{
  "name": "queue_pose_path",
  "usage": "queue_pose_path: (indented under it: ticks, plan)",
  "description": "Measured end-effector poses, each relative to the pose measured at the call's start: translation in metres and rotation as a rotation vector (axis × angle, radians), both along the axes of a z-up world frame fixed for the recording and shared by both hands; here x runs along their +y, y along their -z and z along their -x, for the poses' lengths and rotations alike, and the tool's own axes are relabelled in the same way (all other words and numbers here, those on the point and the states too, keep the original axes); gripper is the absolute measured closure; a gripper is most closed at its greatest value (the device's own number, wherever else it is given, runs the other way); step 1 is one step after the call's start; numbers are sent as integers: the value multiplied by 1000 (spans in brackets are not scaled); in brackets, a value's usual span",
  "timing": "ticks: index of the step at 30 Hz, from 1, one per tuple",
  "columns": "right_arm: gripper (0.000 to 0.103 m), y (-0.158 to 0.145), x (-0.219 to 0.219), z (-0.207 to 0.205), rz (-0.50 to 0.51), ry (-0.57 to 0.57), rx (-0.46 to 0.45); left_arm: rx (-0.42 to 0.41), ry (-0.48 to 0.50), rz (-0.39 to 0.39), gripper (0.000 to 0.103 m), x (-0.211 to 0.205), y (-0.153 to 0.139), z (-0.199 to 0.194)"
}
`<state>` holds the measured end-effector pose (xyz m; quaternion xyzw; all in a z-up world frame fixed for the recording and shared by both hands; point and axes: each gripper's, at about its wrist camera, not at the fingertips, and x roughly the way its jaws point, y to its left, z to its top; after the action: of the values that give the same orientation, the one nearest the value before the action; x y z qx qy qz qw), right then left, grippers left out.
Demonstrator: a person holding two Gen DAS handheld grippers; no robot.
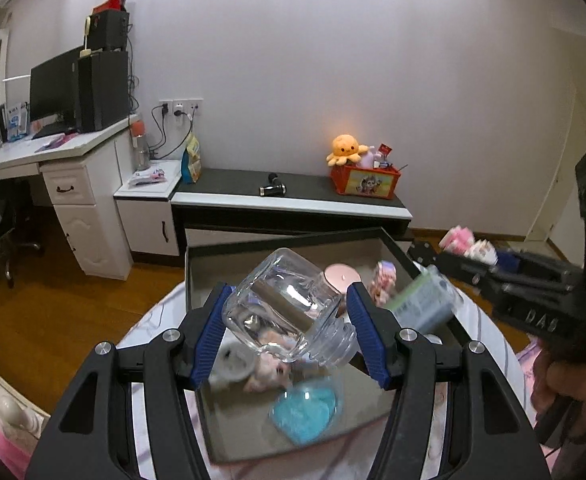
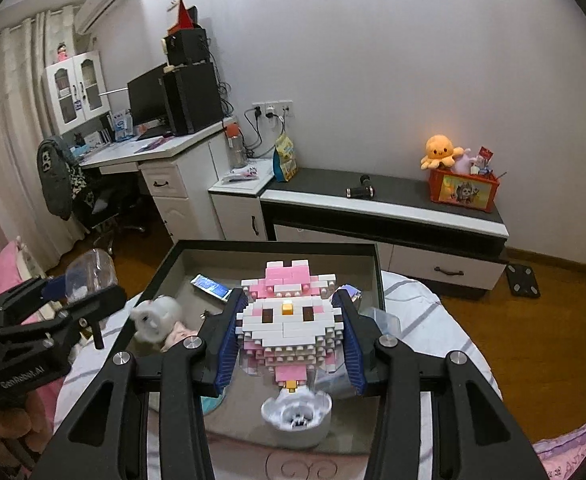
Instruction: Organize rigid objects
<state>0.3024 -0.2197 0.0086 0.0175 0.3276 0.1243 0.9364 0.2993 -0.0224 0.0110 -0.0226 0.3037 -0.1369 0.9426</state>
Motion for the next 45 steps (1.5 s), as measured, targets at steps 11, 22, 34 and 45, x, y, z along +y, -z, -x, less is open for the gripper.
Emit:
queue_pose_path:
  ticks: [11, 22, 34, 45]
  plan:
    - [58, 29, -1, -36, -4, 10, 78, 66, 20, -32, 42, -21, 30, -39]
    - [43, 43, -3, -40, -29, 19, 110, 101, -20, -66, 12, -22, 45, -47]
    - [0, 28, -19, -10, -81, 129, 66, 49, -65, -87, 0, -13, 27, -10]
    - [0, 13, -32, 59, -120, 193, 12, 1, -68, -61, 0, -2, -4, 60]
